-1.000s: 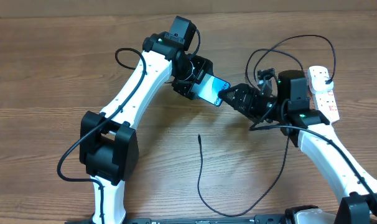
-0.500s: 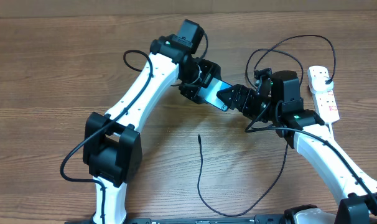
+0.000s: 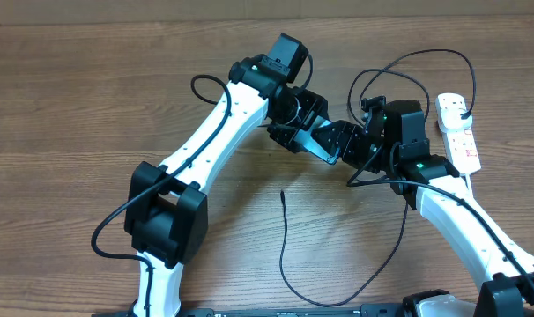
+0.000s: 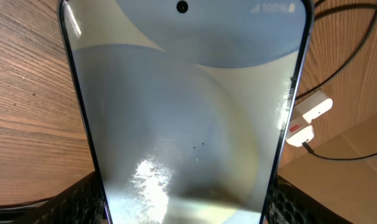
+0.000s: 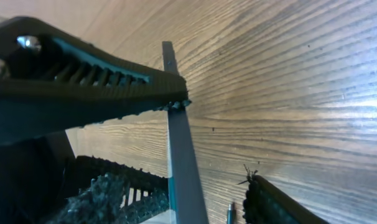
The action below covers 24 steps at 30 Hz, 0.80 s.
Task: Plug charger to phone and switch on socket
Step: 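Close the right gripper on the phone's edge beside the left gripper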
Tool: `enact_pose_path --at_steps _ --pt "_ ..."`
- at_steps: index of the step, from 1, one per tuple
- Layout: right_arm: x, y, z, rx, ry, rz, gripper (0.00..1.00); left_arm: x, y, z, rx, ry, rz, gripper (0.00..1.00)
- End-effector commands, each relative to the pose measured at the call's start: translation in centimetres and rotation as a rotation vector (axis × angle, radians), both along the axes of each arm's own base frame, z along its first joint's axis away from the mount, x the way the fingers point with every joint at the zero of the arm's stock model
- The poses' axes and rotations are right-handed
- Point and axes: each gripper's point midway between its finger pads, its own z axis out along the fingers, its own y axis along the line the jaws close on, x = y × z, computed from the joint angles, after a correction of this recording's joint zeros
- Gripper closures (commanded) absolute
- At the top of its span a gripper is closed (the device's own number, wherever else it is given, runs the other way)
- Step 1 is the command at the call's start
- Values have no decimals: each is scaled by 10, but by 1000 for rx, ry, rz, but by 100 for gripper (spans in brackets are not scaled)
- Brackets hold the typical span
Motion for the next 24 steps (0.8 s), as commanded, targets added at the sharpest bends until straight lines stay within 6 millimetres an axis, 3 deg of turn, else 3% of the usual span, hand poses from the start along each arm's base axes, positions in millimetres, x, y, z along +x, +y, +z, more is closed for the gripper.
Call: enact_pose_path --at_steps 1,5,24 --pt "7 2 11 1 -29 1 43 0 -8 32 -46 -53 6 96" --pt "7 2 11 1 -29 1 60 -1 -8 32 -48 -50 8 96" --pt "7 2 11 1 -30 1 82 -5 -14 35 -78 12 56 96"
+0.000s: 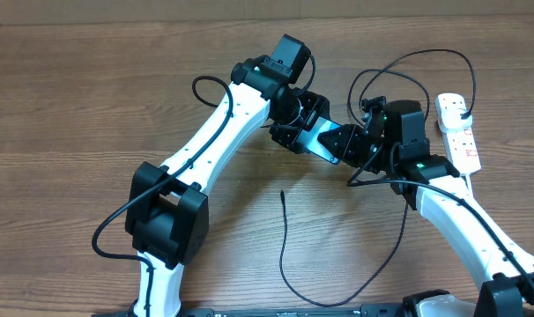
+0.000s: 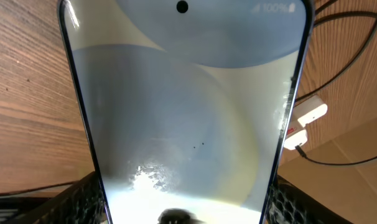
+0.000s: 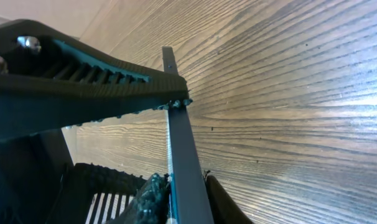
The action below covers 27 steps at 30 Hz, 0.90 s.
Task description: Plug charger to phone and switch on socket
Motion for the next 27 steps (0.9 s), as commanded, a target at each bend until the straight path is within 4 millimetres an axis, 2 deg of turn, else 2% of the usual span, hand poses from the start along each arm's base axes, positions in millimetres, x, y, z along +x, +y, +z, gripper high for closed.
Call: enact_pose_path --at_steps 1,13,17,19,20,22,23,27 --pt "7 2 12 2 -34 3 83 -3 -11 34 -67 -31 6 96" --pt "7 2 12 2 -35 3 96 -3 -10 34 -67 -22 19 96" --pt "7 2 12 2 -34 2 96 -4 -10 34 -65 -18 18 92" --pt "7 2 12 2 -34 2 96 -5 -10 33 -63 -18 16 79" --pt "7 2 12 3 -34 3 97 -5 -10 33 -63 -19 15 63" --pt "7 2 12 3 -34 2 96 -5 -10 33 -63 -19 15 9" --pt "8 1 12 3 -34 0 96 -4 -9 33 -62 -21 14 0" --pt "9 -2 13 3 -36 -9 96 0 -5 33 -63 -31 10 0"
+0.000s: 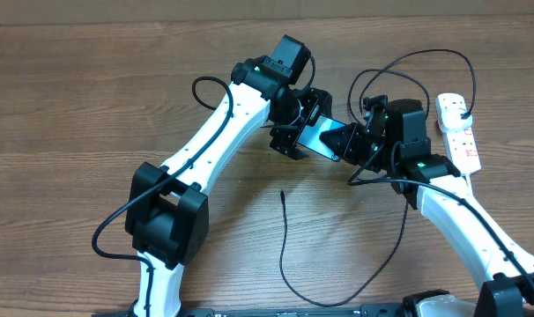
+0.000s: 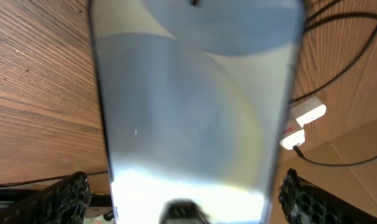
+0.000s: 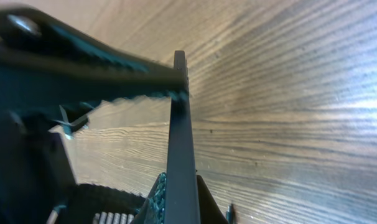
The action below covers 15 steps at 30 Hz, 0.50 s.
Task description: Plug charger to phone and switch on socket
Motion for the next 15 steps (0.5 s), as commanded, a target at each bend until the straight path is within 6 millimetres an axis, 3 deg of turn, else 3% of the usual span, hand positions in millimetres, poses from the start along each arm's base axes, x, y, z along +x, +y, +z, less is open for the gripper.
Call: enact_pose_path --at_steps 1,9,15 --pt "9 -1 13 6 -42 -3 96 3 -3 32 -56 -61 -11 0" --pt "21 -14 19 60 -23 -93 96 17 17 45 -75 -142 -51 0" --pt "33 -22 31 214 76 -255 96 25 36 74 -86 -234 -38 0"
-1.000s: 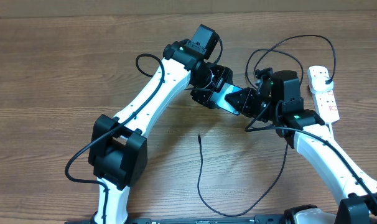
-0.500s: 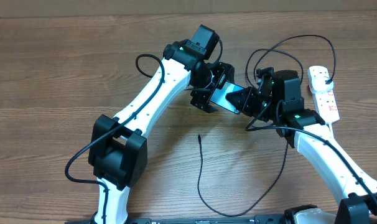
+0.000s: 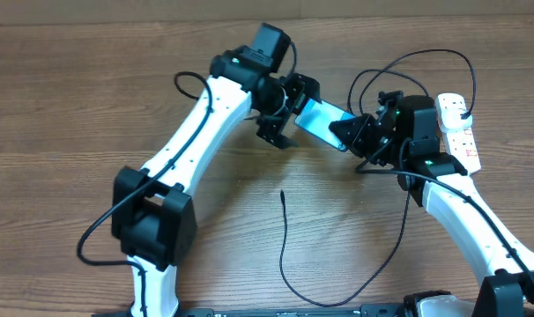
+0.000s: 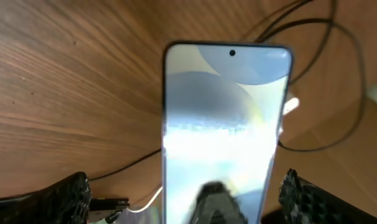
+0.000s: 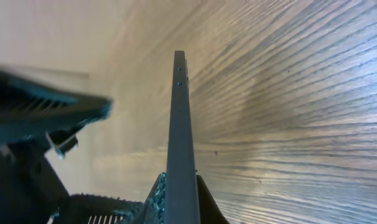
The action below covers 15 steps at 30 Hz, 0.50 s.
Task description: Plug charger to phone and switch on socket
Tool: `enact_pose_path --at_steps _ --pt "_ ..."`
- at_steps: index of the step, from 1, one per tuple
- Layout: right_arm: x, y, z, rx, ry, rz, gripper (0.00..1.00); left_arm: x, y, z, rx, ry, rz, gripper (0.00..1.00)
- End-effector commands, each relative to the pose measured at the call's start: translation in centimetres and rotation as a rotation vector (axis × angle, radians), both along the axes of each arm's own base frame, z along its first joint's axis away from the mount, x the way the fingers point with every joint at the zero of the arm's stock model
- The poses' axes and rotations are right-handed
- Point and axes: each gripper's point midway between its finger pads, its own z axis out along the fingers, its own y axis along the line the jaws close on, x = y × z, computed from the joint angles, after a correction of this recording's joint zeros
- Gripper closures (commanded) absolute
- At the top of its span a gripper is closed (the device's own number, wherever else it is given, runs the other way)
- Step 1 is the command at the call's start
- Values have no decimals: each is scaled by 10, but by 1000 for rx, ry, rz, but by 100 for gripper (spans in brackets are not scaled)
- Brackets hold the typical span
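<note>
The phone (image 3: 322, 115), screen lit, hangs above the table with its lower end pinched in my right gripper (image 3: 349, 132). It shows edge-on as a thin grey bar (image 5: 180, 118) in the right wrist view, where my gripper (image 5: 181, 200) is shut on it. My left gripper (image 3: 291, 113) stands open just left of the phone, apart from it. Its fingers (image 4: 59, 200) sit wide of the screen (image 4: 224, 118). The black charger cable's loose plug (image 3: 283, 194) lies on the table in front of them. The white socket strip (image 3: 458, 132) lies at the far right.
The black cable (image 3: 337, 301) loops across the near table, passes under the right arm and arcs over the far side to the socket strip. The wooden table (image 3: 73, 106) stretches to the left. A cardboard wall runs along the far edge.
My left gripper has drawn back from the phone, which now looks smaller in its view. The right gripper keeps the phone and has shifted slightly right and farther from the near edge.
At first my left gripper was shut on the phone's sides while the right gripper's fingers stood open around its end. The right gripper then shut on the phone. After that the left fingers spread off its edges, and now the right gripper alone holds it.
</note>
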Motion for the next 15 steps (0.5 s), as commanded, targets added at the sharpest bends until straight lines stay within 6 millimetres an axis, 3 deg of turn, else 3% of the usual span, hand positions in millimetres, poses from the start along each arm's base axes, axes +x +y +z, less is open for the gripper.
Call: enact_pose_path --at_steps 1,8,15 --pt "12 -1 21 150 66 -124 96 5 11 54 -41 -154 -16 0" --pt "20 10 48 542 321 -316 96 9 30 85 -24 -246 34 1" --pt "13 28 77 730 427 -243 96 9 30 86 -28 -246 33 0"
